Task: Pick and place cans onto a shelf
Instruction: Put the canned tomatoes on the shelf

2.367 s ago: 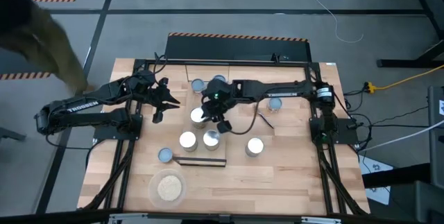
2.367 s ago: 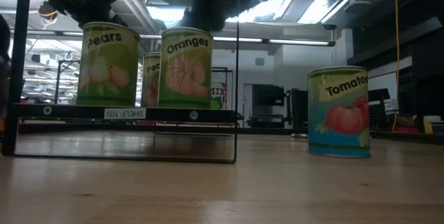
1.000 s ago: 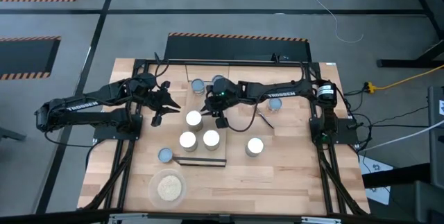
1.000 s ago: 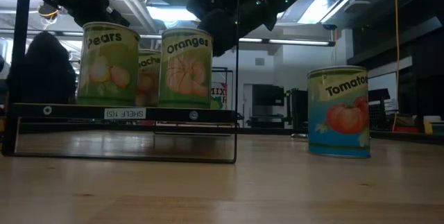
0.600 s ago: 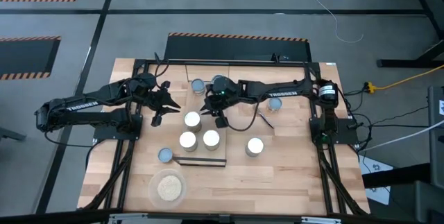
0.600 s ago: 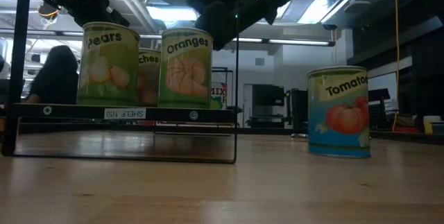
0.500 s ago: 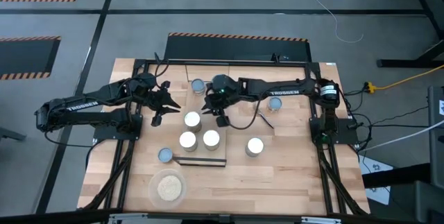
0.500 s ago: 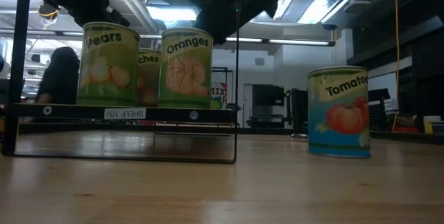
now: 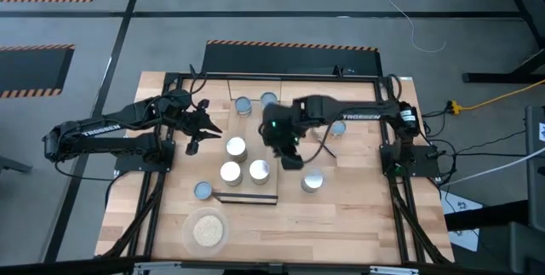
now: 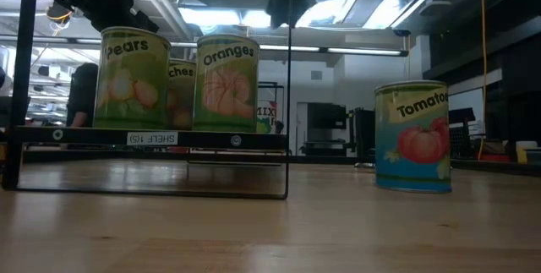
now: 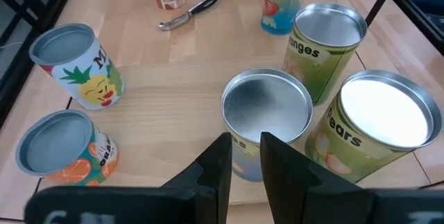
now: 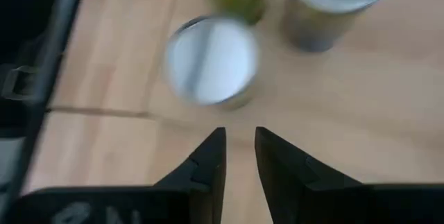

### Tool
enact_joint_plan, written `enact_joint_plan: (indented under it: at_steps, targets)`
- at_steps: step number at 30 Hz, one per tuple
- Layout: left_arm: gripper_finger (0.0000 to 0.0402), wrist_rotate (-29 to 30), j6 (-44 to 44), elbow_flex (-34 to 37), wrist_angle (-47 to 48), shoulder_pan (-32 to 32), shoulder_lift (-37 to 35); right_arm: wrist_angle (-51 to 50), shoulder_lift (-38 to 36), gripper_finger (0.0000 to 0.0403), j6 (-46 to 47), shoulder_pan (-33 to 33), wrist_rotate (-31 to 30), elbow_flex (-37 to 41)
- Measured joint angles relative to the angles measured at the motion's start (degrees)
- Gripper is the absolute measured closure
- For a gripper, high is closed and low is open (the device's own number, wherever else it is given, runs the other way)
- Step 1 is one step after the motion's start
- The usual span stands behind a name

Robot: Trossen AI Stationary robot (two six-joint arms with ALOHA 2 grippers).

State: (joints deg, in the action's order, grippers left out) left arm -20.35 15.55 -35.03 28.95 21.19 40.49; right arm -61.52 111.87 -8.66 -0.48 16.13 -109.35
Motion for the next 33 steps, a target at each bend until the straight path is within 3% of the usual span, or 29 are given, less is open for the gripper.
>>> enact_joint_plan:
  at_steps: [3,18,25,33]
  targets:
    - [0.0331,-0.2,0.0,0.0,0.1,0.0,0.0,-4.8,0.0,0.0320,4.3,3.6,-0.7,-0.1]
    - [0.0331,-0.3,-0.1,0.0,1.3,0.0,0.0,-11.3,0.0,0.0320,29.6,23.0,-19.6,9.6]
    - [0.0331,-0.3,-0.1,0.0,1.4,0.0,0.0,-12.6,0.1,0.0320,37.0,26.4,-22.3,13.9]
    - [0.0331,-0.3,-0.2,0.0,1.4,0.0,0.0,-13.8,0.1,0.0320,38.6,27.3,-27.7,14.2]
